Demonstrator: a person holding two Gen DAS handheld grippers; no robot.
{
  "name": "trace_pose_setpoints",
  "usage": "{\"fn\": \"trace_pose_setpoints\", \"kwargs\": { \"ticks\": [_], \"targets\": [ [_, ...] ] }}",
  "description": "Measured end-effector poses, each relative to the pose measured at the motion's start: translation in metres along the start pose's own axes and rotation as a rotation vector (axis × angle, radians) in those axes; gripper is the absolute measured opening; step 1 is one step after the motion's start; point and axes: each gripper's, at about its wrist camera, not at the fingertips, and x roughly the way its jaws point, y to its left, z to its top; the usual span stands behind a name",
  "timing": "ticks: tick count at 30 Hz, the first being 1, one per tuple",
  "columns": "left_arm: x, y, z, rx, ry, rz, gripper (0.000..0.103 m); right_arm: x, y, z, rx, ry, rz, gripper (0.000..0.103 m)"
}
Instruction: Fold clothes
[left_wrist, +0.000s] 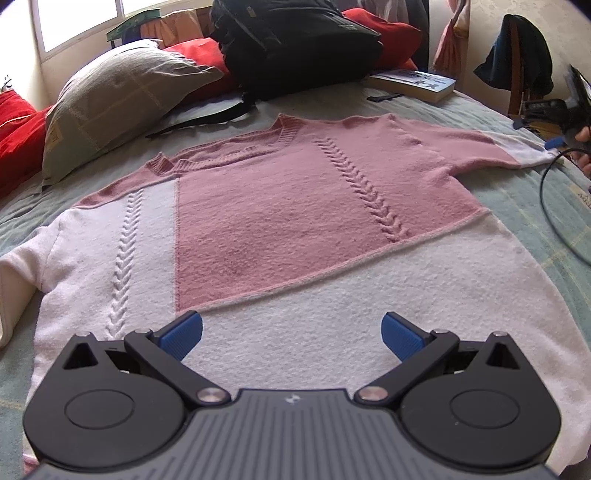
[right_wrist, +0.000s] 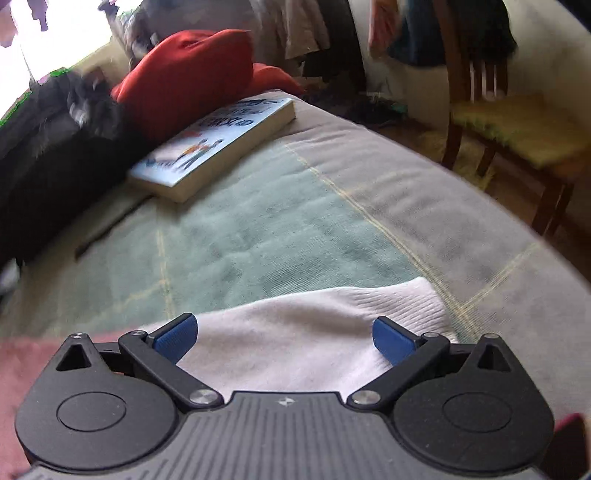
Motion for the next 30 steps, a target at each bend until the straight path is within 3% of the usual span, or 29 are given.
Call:
{"fn": "trace_pose_setpoints", "kwargs": {
  "ticks": [8,11,16,23,26,30],
  "targets": [
    [-0.009,-0.006,-0.002,0.020,-0.015,-0.013,0.102,0.007,0.080,-0.036,-0.229,0.054,0.054,0.103],
    [-0.012,-0.001,-0.004,0.014,-0.020,-0.011,0.102,0.004,0.072,-0.056,-0.296,0.019,0.060,0.103],
    [-0.014,0.005,-0.007,-0.003,-0.025,-0.009,0.102,-0.023,0.063,-0.055,-0.252,0.049,0.046,0.103],
    [-0.026,0.006,-0.009,-0.009,-0.049,-0.019,0.102,-0.057,0.157,-0.065,-0.425,-0.003,0.230,0.103],
    [-0.031,0.010,-0.011,-0.020,-0.055,-0.018,0.102,-0.038,0.185,-0.076,-0.464,0.018,0.246,0.103],
    [-0.033,0.016,-0.015,-0.034,-0.057,-0.025,0.102,-0.013,0.177,-0.093,-0.448,0.074,0.220,0.103]
  ]
}}
